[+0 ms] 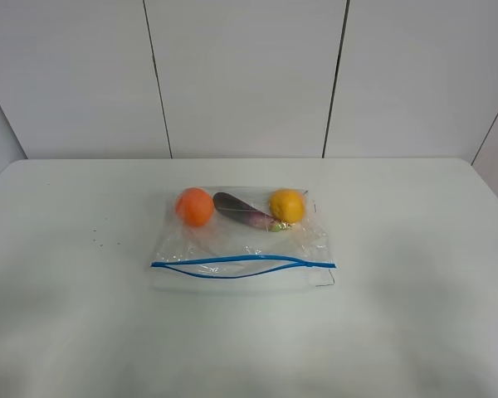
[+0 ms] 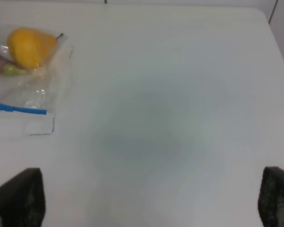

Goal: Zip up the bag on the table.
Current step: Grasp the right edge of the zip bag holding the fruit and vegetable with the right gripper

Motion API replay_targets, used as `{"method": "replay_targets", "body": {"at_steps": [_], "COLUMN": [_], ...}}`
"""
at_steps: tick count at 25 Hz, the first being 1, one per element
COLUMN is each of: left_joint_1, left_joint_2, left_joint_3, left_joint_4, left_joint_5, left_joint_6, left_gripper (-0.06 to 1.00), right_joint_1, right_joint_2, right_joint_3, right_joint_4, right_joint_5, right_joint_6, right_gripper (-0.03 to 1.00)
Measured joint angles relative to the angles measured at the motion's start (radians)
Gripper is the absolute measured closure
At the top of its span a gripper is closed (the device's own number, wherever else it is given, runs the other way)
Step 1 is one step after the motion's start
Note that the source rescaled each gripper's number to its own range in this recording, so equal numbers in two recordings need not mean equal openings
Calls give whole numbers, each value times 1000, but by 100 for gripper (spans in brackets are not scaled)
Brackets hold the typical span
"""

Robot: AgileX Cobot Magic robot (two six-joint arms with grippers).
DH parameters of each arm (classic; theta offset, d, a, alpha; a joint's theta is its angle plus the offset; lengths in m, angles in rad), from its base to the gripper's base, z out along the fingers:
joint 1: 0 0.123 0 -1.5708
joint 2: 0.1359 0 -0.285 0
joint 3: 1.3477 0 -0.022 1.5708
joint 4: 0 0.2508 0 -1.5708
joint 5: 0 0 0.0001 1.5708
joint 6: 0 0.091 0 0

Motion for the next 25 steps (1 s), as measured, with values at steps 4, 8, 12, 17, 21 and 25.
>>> {"method": "replay_targets", "body": {"at_steps": [4,8,12,17,21,25], "left_joint_1": [0,0,0,0,0,0], "left_joint_2": [0,0,0,0,0,0], "left_joint_3": [0,0,0,0,0,0], "left_joint_4": [0,0,0,0,0,0], "left_joint_5": [0,0,0,0,0,0], "left_joint_6": [0,0,0,0,0,0], "left_gripper": [-1,-1,-1,-1,-1,-1], "right_joint_1": [0,0,0,0,0,0], "right_joint_2": [0,0,44,314,595,855], "right_joint_3": [0,0,-18,-127,-232,-323], "right_joint_4": [1,1,4,50,57,71], "right_joint_5": [0,0,0,1,-1,-18], "right_joint_6": [1,1,1,3,3,0], "right_gripper": [-3,-3,-3,-3,-3,-3]}}
